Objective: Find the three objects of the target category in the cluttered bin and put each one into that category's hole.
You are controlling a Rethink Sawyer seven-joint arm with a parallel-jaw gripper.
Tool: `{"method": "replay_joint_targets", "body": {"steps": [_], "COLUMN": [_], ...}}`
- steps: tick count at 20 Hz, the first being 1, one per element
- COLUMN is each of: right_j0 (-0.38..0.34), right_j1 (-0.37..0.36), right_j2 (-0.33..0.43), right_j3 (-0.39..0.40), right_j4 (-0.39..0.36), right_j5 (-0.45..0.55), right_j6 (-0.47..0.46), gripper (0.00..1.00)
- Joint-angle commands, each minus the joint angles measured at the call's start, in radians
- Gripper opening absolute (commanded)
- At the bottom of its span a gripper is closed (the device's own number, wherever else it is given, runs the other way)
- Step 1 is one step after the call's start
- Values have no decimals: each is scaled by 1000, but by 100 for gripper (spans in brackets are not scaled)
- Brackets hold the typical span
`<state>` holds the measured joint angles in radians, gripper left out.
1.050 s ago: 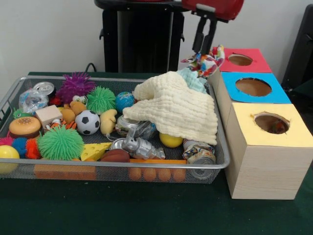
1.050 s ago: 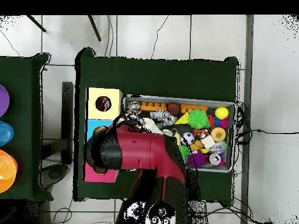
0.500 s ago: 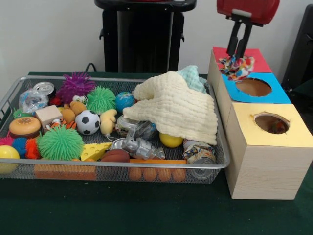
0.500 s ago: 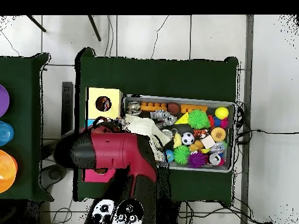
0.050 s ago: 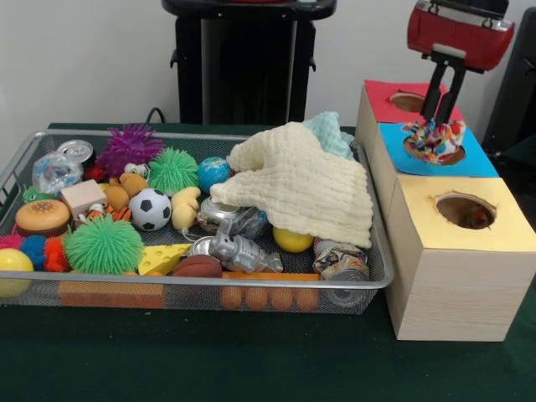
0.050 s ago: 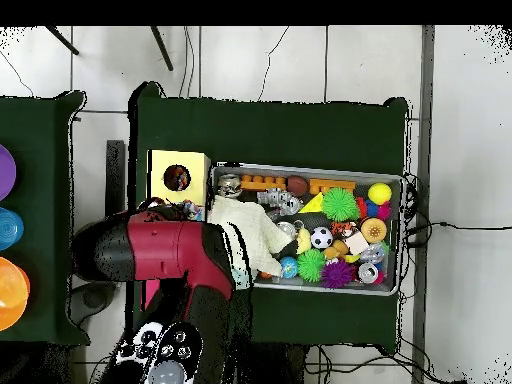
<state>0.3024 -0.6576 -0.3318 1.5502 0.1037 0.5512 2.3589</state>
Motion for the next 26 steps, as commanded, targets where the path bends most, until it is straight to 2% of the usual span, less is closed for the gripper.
{"method": "replay_joint_targets", "body": {"steps": [1,12,18,26], "right_j0": [4,53,57,68], "right_j1": [114,166,195,247], "right_j2": [-28,-80,-81,-107], "right_j3": [-107,-219,-211,-251], "right_j4": [70,145,181,209], "right_j5": [112,180,138,126], "right_j6": [290,304,294,280], "gripper": [0,0,0,0]}}
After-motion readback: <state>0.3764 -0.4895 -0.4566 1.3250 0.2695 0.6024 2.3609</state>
